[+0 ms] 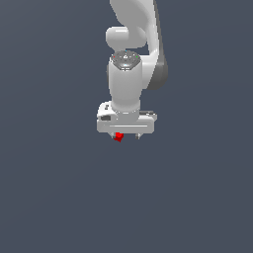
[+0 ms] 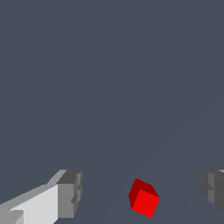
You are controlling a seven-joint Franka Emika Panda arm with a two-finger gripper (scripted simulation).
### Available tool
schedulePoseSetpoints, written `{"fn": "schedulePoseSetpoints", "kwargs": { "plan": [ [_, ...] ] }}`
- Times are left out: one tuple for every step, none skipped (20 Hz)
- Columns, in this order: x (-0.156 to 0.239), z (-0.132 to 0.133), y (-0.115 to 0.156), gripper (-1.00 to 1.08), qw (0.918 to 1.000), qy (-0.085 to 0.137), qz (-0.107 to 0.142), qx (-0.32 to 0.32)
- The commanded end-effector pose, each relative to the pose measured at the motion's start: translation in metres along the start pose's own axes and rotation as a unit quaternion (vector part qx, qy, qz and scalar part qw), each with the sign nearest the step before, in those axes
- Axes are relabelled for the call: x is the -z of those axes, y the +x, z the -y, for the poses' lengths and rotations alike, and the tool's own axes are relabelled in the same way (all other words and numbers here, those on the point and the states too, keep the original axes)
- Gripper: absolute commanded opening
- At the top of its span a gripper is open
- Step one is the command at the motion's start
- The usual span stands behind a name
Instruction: Pick up the red cube and move it to a goal position.
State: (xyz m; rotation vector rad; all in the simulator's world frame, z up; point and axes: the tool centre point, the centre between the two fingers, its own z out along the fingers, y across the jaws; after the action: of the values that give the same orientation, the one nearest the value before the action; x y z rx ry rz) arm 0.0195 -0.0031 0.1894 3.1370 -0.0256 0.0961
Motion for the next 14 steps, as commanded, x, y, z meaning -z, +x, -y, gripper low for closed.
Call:
{"fn": "schedulePoseSetpoints", "kwargs": {
  "plan": [
    [0.0, 0.0, 0.0, 1.0, 1.0, 0.0, 0.0, 0.0],
    [0.0, 0.0, 0.0, 1.0, 1.0, 0.0, 0.0, 0.0],
    [-0.001, 0.0, -0.001, 1.0, 1.0, 0.0, 0.0, -0.001],
    [-0.002, -0.001, -0.001, 1.0, 1.0, 0.0, 0.0, -0.003],
    [-0.004, -0.002, -0.003, 1.0, 1.0, 0.0, 0.001, -0.005],
    [-0.006, -0.003, -0.004, 1.0, 1.0, 0.0, 0.001, -0.008],
    [-0.008, -0.004, -0.006, 1.0, 0.9999, 0.0, 0.002, -0.011],
    [-0.012, -0.005, -0.008, 1.0, 0.9999, 0.0, 0.002, -0.015],
    [-0.015, -0.006, -0.011, 1.0, 0.9998, -0.001, 0.003, -0.02],
    [-0.019, -0.008, -0.014, 1.0, 0.9997, -0.001, 0.004, -0.025],
    [-0.024, -0.01, -0.017, 1.0, 0.9995, -0.001, 0.004, -0.031],
    [-0.029, -0.012, -0.021, 1.0, 0.9993, -0.001, 0.005, -0.038],
    [-0.035, -0.014, -0.025, 1.0, 0.999, -0.002, 0.006, -0.045],
    [-0.041, -0.016, -0.03, 1.0, 0.9986, -0.002, 0.008, -0.053]
  ]
}}
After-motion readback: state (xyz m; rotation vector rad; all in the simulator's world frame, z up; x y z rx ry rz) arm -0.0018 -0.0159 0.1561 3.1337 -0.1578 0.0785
